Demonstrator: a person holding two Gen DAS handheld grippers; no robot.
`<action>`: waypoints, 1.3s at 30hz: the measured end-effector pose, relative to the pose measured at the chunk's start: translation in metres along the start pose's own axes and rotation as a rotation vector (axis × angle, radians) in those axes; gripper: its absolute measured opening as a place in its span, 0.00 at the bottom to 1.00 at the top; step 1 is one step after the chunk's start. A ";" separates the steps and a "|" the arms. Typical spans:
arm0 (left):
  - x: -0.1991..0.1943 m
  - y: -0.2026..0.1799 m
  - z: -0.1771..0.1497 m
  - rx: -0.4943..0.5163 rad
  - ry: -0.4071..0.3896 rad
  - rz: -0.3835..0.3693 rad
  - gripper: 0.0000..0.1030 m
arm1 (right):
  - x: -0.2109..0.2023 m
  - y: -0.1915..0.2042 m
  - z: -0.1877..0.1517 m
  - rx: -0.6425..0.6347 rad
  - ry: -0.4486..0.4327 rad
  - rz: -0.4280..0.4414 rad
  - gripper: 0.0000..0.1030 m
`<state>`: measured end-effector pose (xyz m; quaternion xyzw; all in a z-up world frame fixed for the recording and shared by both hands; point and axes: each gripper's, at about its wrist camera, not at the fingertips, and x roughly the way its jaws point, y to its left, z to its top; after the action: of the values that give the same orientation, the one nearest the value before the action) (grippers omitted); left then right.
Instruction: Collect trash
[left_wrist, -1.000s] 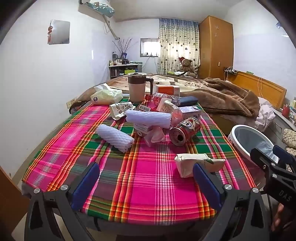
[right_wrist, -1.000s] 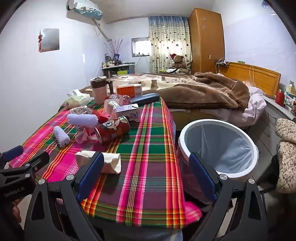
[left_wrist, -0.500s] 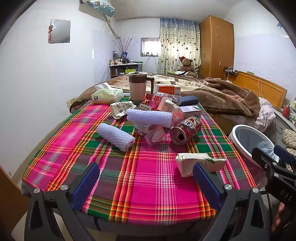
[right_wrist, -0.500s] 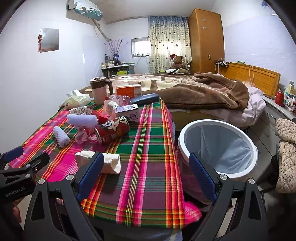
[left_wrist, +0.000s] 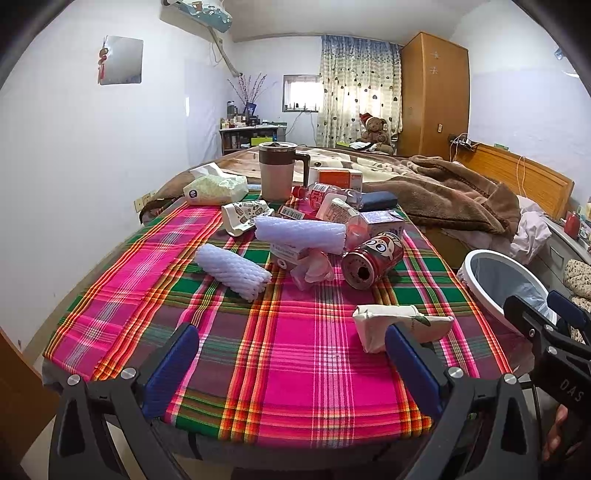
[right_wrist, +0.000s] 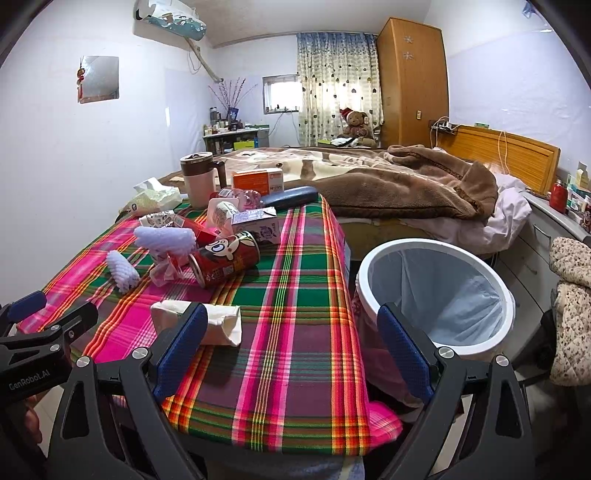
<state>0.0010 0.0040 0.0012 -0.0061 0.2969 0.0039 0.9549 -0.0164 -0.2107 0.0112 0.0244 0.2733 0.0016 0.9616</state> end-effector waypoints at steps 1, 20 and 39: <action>0.000 0.000 0.000 -0.001 0.000 0.000 1.00 | 0.000 0.000 0.000 0.000 -0.001 0.000 0.92; 0.000 0.001 0.000 -0.002 -0.002 -0.001 1.00 | -0.001 0.000 0.000 -0.001 -0.006 0.001 0.92; 0.000 0.003 0.000 -0.007 -0.002 0.001 1.00 | -0.001 0.000 0.000 -0.002 -0.007 0.002 0.92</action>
<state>0.0008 0.0072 0.0017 -0.0091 0.2958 0.0056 0.9552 -0.0175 -0.2107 0.0120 0.0236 0.2701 0.0029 0.9625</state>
